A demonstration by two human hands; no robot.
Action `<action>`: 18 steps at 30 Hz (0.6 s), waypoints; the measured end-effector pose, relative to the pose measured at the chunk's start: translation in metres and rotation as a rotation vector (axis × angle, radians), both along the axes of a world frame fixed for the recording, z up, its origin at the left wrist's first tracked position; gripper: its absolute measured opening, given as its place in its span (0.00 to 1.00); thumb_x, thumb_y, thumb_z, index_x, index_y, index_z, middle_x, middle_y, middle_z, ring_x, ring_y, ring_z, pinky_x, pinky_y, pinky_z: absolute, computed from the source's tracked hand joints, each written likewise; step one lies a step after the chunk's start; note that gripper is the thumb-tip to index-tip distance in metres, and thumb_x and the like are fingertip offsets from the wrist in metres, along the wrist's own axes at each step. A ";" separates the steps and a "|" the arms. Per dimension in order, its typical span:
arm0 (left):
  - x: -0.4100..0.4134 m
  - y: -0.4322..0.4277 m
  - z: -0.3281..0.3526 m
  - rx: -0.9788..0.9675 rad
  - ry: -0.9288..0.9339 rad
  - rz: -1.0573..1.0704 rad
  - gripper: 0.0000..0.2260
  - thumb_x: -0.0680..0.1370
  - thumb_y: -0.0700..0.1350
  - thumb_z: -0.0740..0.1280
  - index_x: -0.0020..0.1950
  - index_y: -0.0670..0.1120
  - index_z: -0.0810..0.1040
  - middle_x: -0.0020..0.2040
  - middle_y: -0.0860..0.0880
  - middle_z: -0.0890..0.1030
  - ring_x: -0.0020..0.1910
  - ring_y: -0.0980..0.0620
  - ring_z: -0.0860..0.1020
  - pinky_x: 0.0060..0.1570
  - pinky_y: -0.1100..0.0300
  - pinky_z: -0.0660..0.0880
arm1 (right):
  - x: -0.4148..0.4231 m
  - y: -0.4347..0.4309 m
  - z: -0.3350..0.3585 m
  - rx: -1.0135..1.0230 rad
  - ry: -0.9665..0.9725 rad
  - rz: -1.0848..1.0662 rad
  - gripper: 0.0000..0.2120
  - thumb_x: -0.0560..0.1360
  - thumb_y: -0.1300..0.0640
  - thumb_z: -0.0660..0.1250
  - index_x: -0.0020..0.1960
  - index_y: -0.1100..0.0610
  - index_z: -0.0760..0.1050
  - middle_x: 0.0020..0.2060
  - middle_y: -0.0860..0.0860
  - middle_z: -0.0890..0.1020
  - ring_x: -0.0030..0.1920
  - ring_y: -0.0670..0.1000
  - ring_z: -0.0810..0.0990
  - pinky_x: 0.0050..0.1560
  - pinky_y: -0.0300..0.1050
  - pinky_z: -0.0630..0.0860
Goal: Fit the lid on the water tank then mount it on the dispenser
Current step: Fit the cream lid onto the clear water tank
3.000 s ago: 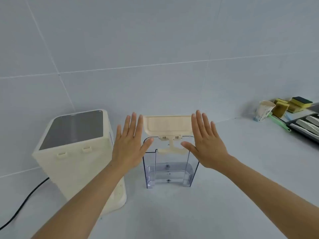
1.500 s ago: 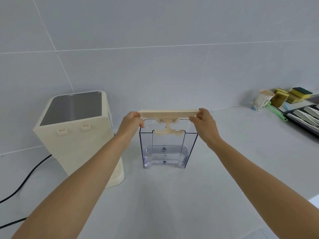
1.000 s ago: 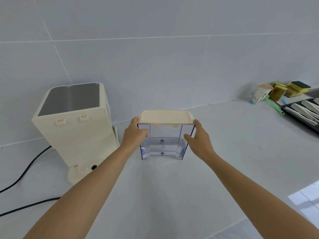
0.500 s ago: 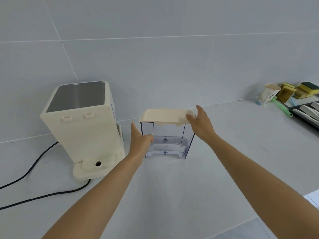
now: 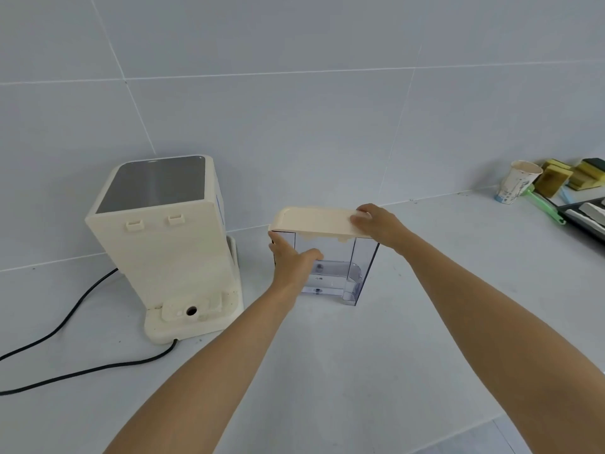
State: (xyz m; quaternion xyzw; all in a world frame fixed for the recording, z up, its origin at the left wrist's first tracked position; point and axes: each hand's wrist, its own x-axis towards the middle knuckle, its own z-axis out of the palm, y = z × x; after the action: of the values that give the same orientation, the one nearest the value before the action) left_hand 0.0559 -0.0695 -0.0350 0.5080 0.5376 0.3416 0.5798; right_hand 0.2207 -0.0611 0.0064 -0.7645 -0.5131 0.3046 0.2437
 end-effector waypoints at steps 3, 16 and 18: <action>0.000 0.010 0.001 0.027 -0.022 0.021 0.41 0.73 0.45 0.66 0.74 0.51 0.38 0.77 0.48 0.45 0.75 0.47 0.54 0.72 0.48 0.56 | 0.001 -0.004 -0.001 -0.018 0.030 -0.021 0.19 0.75 0.50 0.60 0.62 0.59 0.67 0.55 0.56 0.74 0.49 0.53 0.69 0.47 0.44 0.65; 0.008 0.048 0.004 0.011 -0.073 -0.085 0.30 0.73 0.41 0.67 0.69 0.47 0.55 0.65 0.48 0.69 0.64 0.48 0.70 0.55 0.58 0.65 | -0.028 -0.045 -0.020 0.056 0.158 -0.088 0.24 0.69 0.48 0.67 0.52 0.69 0.73 0.40 0.56 0.75 0.40 0.54 0.73 0.44 0.51 0.74; 0.008 0.052 0.008 -0.004 -0.057 -0.135 0.26 0.74 0.39 0.66 0.69 0.45 0.59 0.61 0.48 0.73 0.64 0.47 0.71 0.54 0.58 0.66 | -0.034 -0.050 -0.023 0.063 0.178 -0.101 0.25 0.70 0.49 0.66 0.52 0.72 0.73 0.37 0.56 0.72 0.38 0.54 0.71 0.41 0.48 0.69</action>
State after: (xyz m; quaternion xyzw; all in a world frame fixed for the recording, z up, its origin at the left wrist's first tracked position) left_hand 0.0639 -0.0177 -0.0270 0.5320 0.4863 0.3148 0.6176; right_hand 0.1862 -0.1109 -0.0164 -0.7513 -0.4597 0.3424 0.3272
